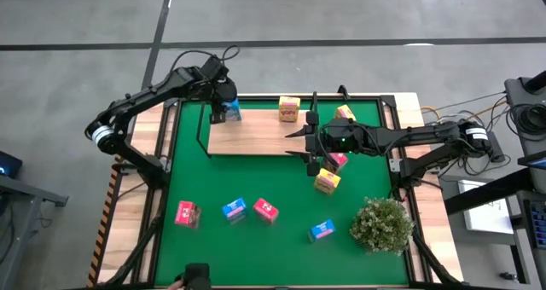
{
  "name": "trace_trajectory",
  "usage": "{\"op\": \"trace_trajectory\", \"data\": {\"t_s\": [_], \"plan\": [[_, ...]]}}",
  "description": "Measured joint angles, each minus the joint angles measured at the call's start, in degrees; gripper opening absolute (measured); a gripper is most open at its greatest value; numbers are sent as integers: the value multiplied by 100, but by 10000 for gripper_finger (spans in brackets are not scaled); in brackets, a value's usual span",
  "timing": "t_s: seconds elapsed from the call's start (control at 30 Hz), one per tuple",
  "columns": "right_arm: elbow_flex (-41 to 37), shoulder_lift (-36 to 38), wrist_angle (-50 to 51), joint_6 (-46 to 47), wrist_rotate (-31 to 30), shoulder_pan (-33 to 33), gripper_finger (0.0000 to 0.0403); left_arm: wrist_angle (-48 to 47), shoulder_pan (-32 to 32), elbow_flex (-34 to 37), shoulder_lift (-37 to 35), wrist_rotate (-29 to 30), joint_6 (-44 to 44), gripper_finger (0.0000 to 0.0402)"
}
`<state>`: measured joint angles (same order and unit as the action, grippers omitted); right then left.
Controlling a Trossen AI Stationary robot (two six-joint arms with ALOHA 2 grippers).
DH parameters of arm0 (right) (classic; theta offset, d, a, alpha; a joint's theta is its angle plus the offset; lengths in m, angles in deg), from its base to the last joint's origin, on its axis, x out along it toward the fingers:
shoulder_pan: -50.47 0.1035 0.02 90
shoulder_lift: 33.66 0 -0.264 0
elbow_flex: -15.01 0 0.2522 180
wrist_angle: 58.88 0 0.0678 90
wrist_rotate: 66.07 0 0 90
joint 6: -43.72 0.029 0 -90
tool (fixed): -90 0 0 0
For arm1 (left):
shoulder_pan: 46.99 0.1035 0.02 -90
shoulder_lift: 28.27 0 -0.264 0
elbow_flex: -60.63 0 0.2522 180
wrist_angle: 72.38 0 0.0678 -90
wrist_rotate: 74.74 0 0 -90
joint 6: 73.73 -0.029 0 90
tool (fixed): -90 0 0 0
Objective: Stack cereal on shelf
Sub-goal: Put the top blue cereal box on the shelf
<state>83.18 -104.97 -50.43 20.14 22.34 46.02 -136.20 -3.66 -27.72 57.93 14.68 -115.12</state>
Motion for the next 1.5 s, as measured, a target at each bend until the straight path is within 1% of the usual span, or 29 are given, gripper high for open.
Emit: {"op": "trace_trajectory", "data": {"t_s": [0.13, 0.23, 0.37, 0.47, 0.53, 0.63, 0.73, 0.87, 0.93, 1.07, 1.13, 1.3, 1.37, 1.5], "plan": [[-4, 0, 3, 0, -2, 0, 201, -40, 0, -35, 0, 6, -11, 197], [-4, 0, 1, 0, -2, 0, 201, -126, 0, -209, -1, 13, -11, 197], [-4, 0, 1, -2, 0, 0, 201, -562, -16, -638, -2, 11, 67, 197], [-4, 0, 1, -2, 0, 0, 201, -895, -57, -1020, -4, -4, 393, 197], [-4, 0, 1, -2, -2, 0, 201, -1100, -85, -1254, -10, -130, 571, 197], [-6, 0, 1, 23, -1, 0, 201, -1254, -147, -1481, -35, -510, 929, 197], [-6, 0, 0, 50, -1, 0, 201, -1292, -279, -1456, -122, -852, 1291, 197], [-6, 0, 1, 107, 0, 0, 201, -1294, -644, -1054, -319, -862, 1534, 191], [-6, 0, -1, 111, 0, 0, 201, -1204, -865, -754, -393, -539, 1628, 183], [-6, 0, -2, 107, 0, 0, 201, -935, -1227, -125, -418, 559, 1707, 162], [-6, 0, -4, 109, 0, 0, 201, -816, -1314, 188, -398, 911, 1708, 150], [-6, 0, -8, 101, -1, 1, 201, -382, -1355, 811, -382, 1359, 1710, 119], [-6, 0, -8, 101, 0, 0, 201, -180, -1351, 945, -382, 1500, 1710, 107], [7, 0, -11, 86, -1, 0, 201, 129, -1353, 1012, -382, 1519, 1711, 87]]}}
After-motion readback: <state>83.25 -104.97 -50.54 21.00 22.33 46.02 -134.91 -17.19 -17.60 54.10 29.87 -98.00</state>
